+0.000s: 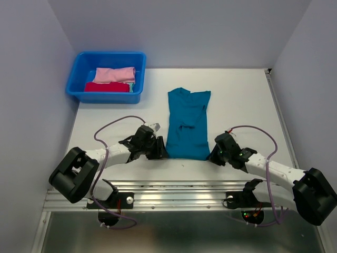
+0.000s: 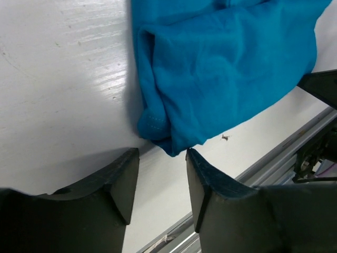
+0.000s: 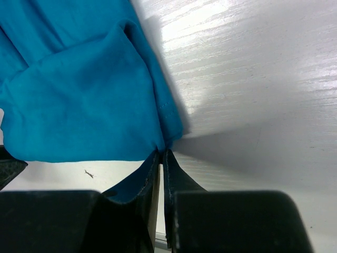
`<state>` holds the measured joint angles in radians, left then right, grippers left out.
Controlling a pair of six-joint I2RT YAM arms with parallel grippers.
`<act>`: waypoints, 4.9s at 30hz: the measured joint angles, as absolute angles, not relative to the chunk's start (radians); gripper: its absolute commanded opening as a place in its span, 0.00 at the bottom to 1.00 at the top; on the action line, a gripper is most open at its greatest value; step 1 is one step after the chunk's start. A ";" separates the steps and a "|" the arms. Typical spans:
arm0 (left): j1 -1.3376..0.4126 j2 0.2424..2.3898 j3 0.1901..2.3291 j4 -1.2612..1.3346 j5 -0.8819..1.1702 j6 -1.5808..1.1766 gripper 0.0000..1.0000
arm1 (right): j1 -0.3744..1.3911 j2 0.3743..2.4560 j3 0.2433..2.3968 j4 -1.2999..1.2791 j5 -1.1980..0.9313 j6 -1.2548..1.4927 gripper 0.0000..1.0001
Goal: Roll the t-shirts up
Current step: Roll the T-shirt to the center of the board.
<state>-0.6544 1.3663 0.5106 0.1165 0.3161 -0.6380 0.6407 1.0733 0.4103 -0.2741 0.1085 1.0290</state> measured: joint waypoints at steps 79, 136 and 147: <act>-0.530 1.746 1.072 -0.050 0.303 -0.555 0.00 | 0.408 1.494 0.882 -0.250 0.168 0.725 0.03; -0.610 1.831 1.196 -0.101 0.113 -0.523 0.00 | 0.427 1.638 1.040 -0.262 0.129 0.606 0.08; -0.610 1.895 1.165 -0.041 0.131 -0.527 0.00 | 0.442 1.737 0.989 -0.194 0.112 0.622 0.07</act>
